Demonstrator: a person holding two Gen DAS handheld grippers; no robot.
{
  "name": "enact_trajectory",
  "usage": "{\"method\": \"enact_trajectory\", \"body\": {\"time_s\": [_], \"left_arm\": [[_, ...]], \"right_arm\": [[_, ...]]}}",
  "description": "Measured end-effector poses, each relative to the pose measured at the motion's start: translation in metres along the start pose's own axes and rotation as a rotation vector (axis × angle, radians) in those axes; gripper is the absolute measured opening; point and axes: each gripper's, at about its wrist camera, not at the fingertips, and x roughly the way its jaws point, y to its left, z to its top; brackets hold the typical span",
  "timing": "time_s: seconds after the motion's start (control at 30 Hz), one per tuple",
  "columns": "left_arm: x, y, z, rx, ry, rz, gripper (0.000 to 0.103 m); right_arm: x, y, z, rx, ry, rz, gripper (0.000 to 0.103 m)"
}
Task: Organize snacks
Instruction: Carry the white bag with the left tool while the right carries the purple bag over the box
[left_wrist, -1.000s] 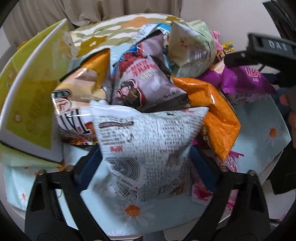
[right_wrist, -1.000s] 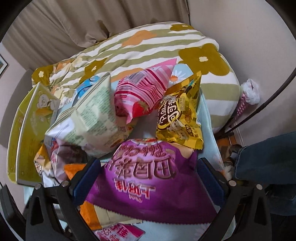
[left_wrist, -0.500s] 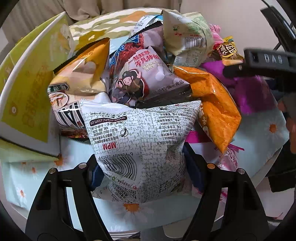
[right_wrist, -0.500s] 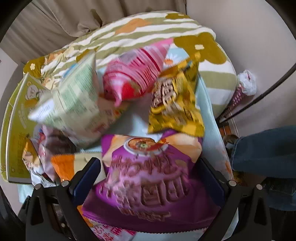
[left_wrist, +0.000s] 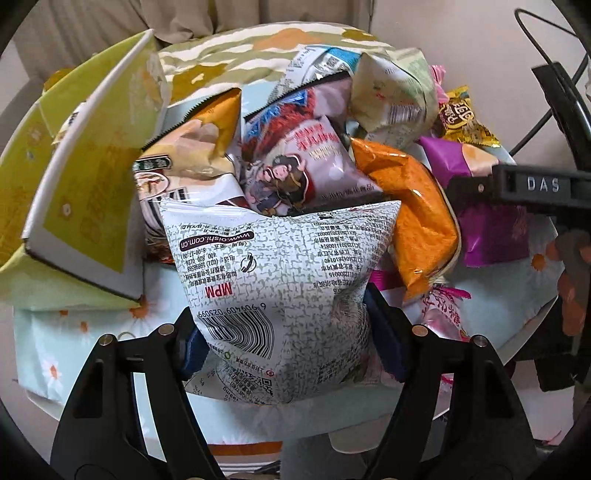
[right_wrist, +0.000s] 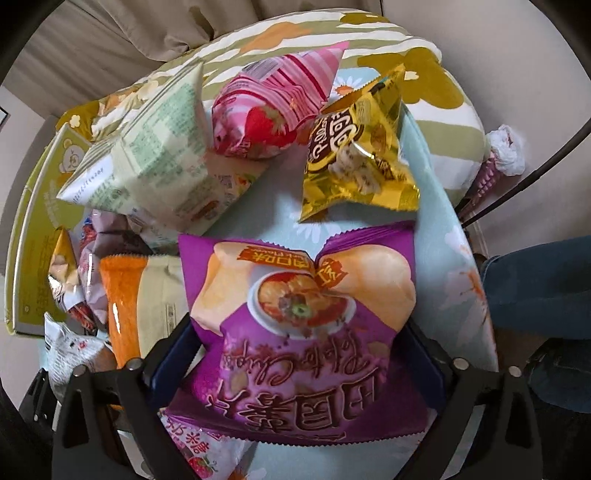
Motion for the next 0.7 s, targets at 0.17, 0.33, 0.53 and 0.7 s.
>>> {"method": "enact_trajectory", "body": {"time_s": [0.17, 0.33, 0.53, 0.7], "left_arm": [[-0.012, -0.001, -0.002, -0.009, -0.018, 0.009, 0.073], [-0.028, -0.003, 0.002, -0.009, -0.047, 0.022, 0.073], [-0.066, -0.004, 0.004, -0.032, -0.106, 0.037, 0.073], [-0.107, 0.007, 0.012, -0.065, -0.182, 0.067, 0.073]], "right_arm": [[-0.009, -0.005, -0.004, -0.003, -0.020, 0.038, 0.082], [-0.026, -0.008, -0.004, -0.012, -0.054, 0.065, 0.079], [-0.058, -0.003, -0.005, -0.047, -0.107, 0.099, 0.079], [-0.091, 0.013, -0.006, -0.102, -0.158, 0.133, 0.079]]}}
